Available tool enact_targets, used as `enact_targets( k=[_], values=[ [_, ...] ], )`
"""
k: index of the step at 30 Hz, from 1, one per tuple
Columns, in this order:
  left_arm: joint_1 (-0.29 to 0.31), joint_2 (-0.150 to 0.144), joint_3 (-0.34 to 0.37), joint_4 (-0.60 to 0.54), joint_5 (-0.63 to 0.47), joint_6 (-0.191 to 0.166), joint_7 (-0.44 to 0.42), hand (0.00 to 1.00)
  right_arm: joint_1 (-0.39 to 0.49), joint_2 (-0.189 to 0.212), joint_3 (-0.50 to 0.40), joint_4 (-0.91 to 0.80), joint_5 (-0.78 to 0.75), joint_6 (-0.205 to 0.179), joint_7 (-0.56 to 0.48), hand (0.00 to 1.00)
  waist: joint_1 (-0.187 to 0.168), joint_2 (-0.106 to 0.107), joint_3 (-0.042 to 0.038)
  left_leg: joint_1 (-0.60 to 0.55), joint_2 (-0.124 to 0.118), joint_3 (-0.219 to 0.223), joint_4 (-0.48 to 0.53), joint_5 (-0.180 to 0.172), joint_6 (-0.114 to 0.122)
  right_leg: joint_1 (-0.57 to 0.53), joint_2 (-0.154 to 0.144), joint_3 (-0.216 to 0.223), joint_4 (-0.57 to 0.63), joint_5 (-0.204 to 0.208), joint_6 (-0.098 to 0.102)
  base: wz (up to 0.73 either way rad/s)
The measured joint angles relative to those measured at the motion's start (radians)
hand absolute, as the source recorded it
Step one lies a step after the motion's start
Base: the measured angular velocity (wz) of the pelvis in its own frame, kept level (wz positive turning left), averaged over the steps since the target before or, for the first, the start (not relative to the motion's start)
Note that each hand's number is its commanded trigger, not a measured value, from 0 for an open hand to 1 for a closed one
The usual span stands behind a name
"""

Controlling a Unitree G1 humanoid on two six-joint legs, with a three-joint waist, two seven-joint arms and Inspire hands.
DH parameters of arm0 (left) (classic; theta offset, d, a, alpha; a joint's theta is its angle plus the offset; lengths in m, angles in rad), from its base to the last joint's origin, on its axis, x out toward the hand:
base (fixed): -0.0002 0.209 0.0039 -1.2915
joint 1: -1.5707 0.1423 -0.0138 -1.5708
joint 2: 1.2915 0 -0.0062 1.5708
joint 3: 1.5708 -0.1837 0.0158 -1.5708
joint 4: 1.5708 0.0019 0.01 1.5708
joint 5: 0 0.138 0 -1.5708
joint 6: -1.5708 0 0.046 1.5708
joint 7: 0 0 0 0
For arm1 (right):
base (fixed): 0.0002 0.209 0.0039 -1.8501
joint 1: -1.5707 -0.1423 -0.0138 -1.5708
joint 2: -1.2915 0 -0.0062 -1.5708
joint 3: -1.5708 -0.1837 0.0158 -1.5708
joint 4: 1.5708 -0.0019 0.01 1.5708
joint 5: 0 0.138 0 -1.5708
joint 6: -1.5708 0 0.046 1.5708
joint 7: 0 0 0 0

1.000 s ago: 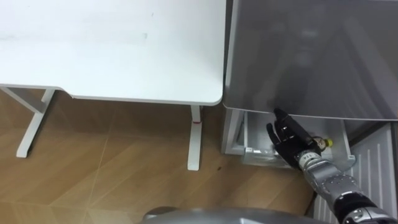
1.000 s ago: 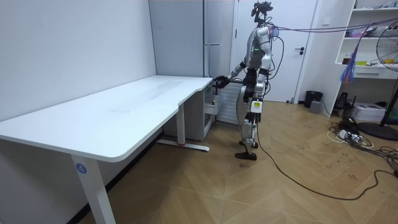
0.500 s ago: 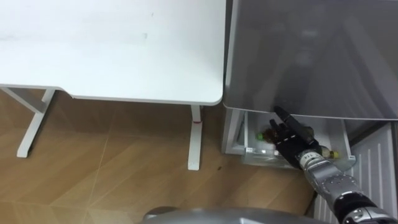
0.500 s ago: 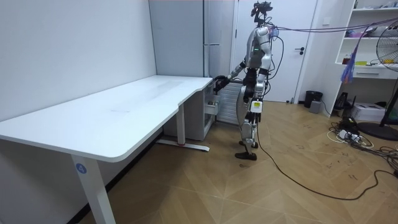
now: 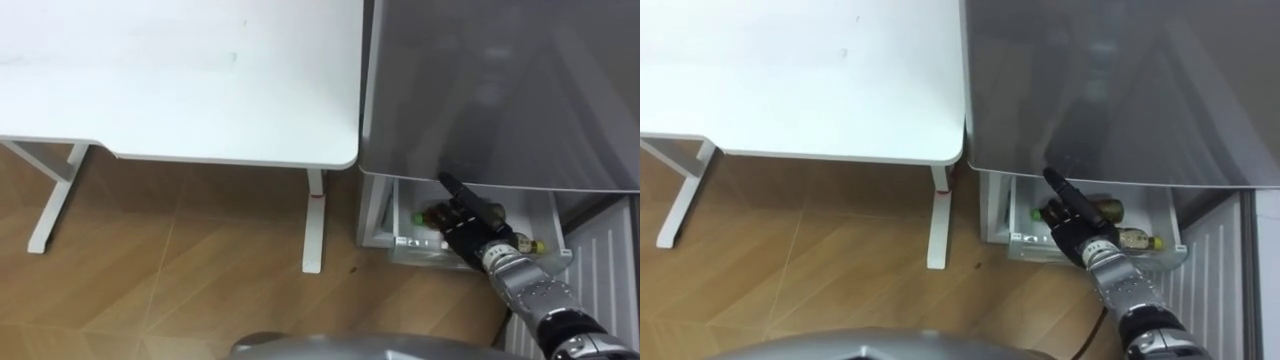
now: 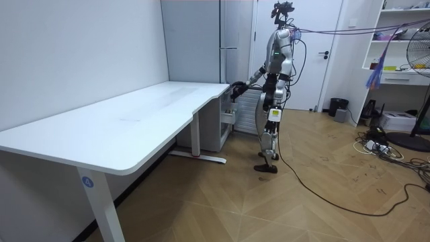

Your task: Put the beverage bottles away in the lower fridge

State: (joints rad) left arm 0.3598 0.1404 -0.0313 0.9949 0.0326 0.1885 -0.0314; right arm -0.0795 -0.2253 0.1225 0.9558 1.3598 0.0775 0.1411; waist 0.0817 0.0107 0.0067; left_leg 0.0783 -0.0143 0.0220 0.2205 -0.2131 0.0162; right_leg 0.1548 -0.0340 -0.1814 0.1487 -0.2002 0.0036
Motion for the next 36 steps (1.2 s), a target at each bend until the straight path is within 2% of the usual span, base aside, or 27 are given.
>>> enact_targets(
  k=[7,8,14,18,25,30,36],
  values=[
    [-0.012,0.009,0.01,0.006,0.016,-0.032,0.0,0.0,0.051,-0.008,-0.036,-0.056,-0.116,-0.046,0.017,0.0,-0.01,-0.004,-0.0027,0.004,0.001,0.006,-0.001,0.0,0.0,-0.001,0.0,0.002,0.0,0.0,0.0,0.0],
    [-0.011,0.01,0.009,0.007,0.018,-0.037,0.001,0.0,0.069,-0.008,-0.036,-0.067,-0.147,-0.054,0.017,0.0,-0.016,-0.001,-0.0053,0.006,0.001,0.007,-0.001,0.0,0.0,0.001,0.0,0.008,0.0,0.0,0.0,0.0],
    [-0.013,0.011,0.009,0.006,0.023,-0.037,0.004,0.0,0.157,-0.009,-0.037,-0.101,-0.203,-0.055,0.005,0.0,-0.026,-0.003,-0.0062,0.002,0.003,0.014,-0.003,-0.001,0.0,-0.007,0.003,0.031,0.005,0.0,0.0,-0.07],
    [-0.012,0.014,0.01,0.007,0.023,-0.037,0.002,0.0,0.18,-0.009,-0.036,-0.118,-0.212,-0.055,0.001,0.0,-0.027,-0.006,-0.0094,0.005,0.003,0.02,-0.008,0.0,0.0,-0.012,0.004,0.043,0.008,0.001,-0.001,-0.07],
    [-0.011,0.015,0.034,0.008,0.024,-0.037,0.027,0.0,0.181,-0.008,-0.042,-0.118,-0.306,-0.055,-0.019,0.0,-0.053,-0.007,-0.009,0.006,0.003,0.024,-0.015,0.0,0.0,-0.013,0.005,0.047,0.004,0.001,-0.001,-0.01],
    [-0.015,0.015,0.044,0.017,0.028,-0.045,0.028,0.0,0.18,-0.005,-0.078,-0.118,-0.33,-0.055,-0.045,0.0,-0.053,-0.007,-0.0083,0.006,0.003,0.028,-0.017,0.0,0.0,-0.016,0.005,0.055,0.004,0.001,-0.001,-0.03],
    [-0.014,0.015,0.049,0.019,0.043,-0.045,0.021,0.0,0.179,-0.003,-0.08,-0.118,-0.303,-0.058,-0.107,0.0,-0.053,-0.006,-0.0068,0.006,0.003,0.028,-0.018,-0.001,0.0,-0.015,0.005,0.054,0.002,0.001,-0.001,0.0]
  ],
)
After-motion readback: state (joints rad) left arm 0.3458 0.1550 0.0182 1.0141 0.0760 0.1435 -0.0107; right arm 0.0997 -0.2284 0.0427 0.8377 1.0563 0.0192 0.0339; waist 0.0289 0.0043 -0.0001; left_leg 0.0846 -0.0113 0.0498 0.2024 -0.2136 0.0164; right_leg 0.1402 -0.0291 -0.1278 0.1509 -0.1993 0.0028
